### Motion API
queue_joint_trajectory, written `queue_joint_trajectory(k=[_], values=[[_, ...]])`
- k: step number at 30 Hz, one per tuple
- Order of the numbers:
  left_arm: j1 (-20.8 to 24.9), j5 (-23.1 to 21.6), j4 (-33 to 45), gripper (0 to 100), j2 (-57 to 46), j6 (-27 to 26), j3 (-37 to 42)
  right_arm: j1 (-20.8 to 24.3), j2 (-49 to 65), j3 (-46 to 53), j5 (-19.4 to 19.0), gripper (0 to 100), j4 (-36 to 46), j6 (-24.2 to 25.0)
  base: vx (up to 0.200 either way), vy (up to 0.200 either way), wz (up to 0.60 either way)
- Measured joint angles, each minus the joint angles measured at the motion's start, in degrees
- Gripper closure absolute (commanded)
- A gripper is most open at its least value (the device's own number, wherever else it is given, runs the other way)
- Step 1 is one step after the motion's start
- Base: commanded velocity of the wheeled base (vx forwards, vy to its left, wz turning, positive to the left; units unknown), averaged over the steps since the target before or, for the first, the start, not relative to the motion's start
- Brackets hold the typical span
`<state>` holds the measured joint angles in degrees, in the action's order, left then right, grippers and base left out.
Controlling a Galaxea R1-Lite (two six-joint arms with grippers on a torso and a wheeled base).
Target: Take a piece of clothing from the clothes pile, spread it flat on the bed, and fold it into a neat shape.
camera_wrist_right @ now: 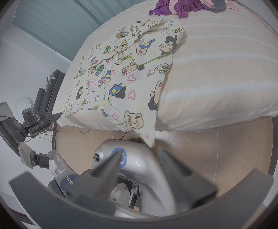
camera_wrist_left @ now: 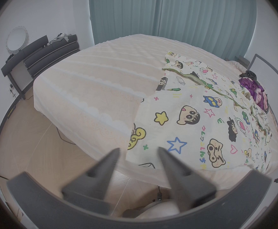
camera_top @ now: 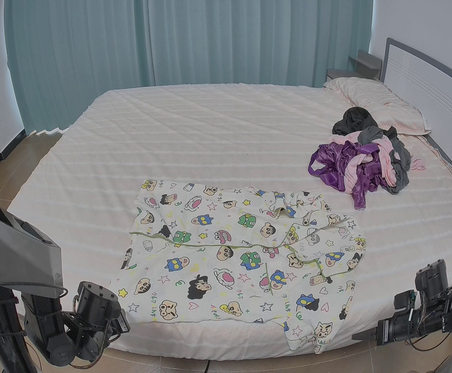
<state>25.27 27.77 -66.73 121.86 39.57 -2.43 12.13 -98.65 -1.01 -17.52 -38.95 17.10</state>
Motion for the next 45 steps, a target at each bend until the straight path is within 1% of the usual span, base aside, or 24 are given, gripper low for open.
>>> queue_joint_trajectory(k=[6,10,12,16,18,22,25,31,35,39,42,45], values=[[-0.8,0.0,-0.9,0,-1.3,0.0,1.1,-0.9,1.5,0.0,0.0,0,-0.7,0.2,0.000,0.000,0.00],[-2.5,-0.1,-2.7,0,-4.0,-0.3,1.3,-1.9,3.3,-1.5,-0.1,0,-0.5,1.6,0.000,0.000,0.00],[-3.4,-0.2,-3.6,0,-6.1,-0.5,1.4,-2.3,4.1,-3.2,-0.1,0,-0.3,3.6,0.000,0.000,0.00],[-4.8,-0.5,-4.4,0,-10.4,-1.0,0.3,-2.6,5.0,-8.2,-0.1,0,-0.2,10.2,0.000,0.000,0.00],[-5.2,-0.5,-4.6,0,-12.4,-1.1,-0.7,-2.3,5.1,-11.0,-0.1,0,-0.2,13.2,0.000,0.000,0.00],[-5.6,-0.6,-4.9,0,-15.0,-0.5,-2.6,-1.2,4.6,-16.5,0.4,0,-0.1,17.7,0.000,0.000,0.00],[-5.8,-0.7,-5.0,0,-16.3,0.1,-3.7,0.1,3.4,-21.1,2.2,0,-0.1,20.6,0.200,0.000,0.00],[-6.1,-1.1,-5.1,0,-17.3,0.5,-4.8,3.7,-2.5,-31.4,8.4,0,-0.1,26.0,0.200,0.000,0.00],[-6.1,-1.2,-5.1,0,-17.2,1.2,-5.3,5.9,-7.8,-38.4,11.3,0,-0.1,29.5,0.000,0.000,0.00],[-6.1,-1.2,-5.1,0,-16.8,3.6,-6.0,7.3,-13.4,-45.3,13.6,0,0.2,31.9,0.000,0.000,0.00],[-6.0,-1.2,-5.1,0,-16.5,5.0,-6.3,7.9,-17.6,-50.1,15.0,0,1.3,33.1,0.000,0.000,0.00],[-6.0,-1.2,-5.1,0,-16.3,6.4,-6.5,8.4,-21.4,-54.5,15.9,0,3.4,36.0,0.000,0.000,0.00]])
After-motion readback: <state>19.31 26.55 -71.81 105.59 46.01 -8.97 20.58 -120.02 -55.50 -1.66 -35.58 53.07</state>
